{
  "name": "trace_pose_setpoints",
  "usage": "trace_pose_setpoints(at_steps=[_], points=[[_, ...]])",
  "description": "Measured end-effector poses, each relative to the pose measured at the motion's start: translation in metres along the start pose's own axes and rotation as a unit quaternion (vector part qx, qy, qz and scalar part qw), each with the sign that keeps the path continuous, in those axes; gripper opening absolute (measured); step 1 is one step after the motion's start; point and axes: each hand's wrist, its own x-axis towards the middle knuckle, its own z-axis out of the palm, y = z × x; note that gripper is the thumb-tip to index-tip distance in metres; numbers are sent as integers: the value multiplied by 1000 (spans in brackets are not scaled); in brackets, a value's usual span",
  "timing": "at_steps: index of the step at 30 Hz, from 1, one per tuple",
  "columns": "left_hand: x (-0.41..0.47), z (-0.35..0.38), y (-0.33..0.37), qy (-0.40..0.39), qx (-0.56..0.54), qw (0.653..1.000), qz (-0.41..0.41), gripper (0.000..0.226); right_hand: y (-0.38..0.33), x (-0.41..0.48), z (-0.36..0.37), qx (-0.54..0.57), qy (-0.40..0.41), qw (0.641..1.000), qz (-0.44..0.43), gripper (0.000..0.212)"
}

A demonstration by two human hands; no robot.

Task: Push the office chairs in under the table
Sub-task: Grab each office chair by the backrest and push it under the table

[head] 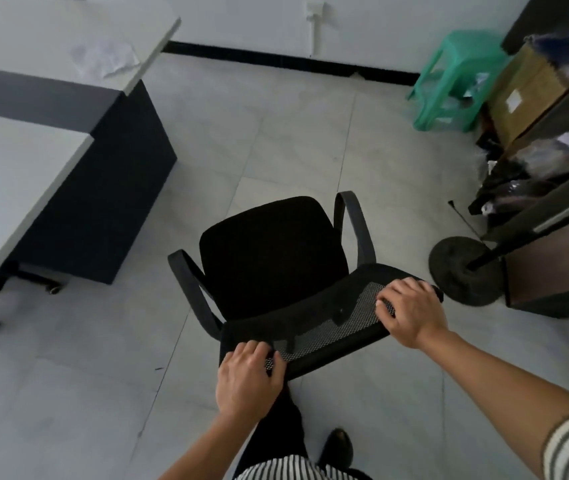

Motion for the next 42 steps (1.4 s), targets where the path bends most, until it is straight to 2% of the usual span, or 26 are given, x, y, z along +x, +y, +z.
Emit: trace_pose_setpoints(at_steps=[5, 10, 15, 18, 22, 27, 35, 42], points=[[64, -9, 0, 28, -10, 999, -32, 32, -3, 97, -8, -1, 38, 999, -5, 46], [135, -36, -25, 36, -16, 995, -90, 32, -38, 201, -18, 3, 11, 999, -38, 47], [201, -71, -62, 43, 20, 993, -111, 34, -85, 287, -28, -10, -21, 997, -68, 45], [233, -89, -90, 51, 35, 990, -128, 35, -113, 332, -34, -29, -41, 992, -117, 41], [275, -107, -125, 82, 60, 983, -153, 36, -147, 394, -40, -34, -77, 975, -204, 49], [331, -130, -160, 98, 93, 973, -188, 36, -184, 465, -42, -23, -84, 968, -237, 41], [391, -154, -204, 118, 122, 944, -282, 40, -239, 547, -48, -15, -104, 957, -271, 47], [413, -163, -221, 135, 111, 936, -306, 39, -258, 581, -47, -18, -105, 949, -296, 46]])
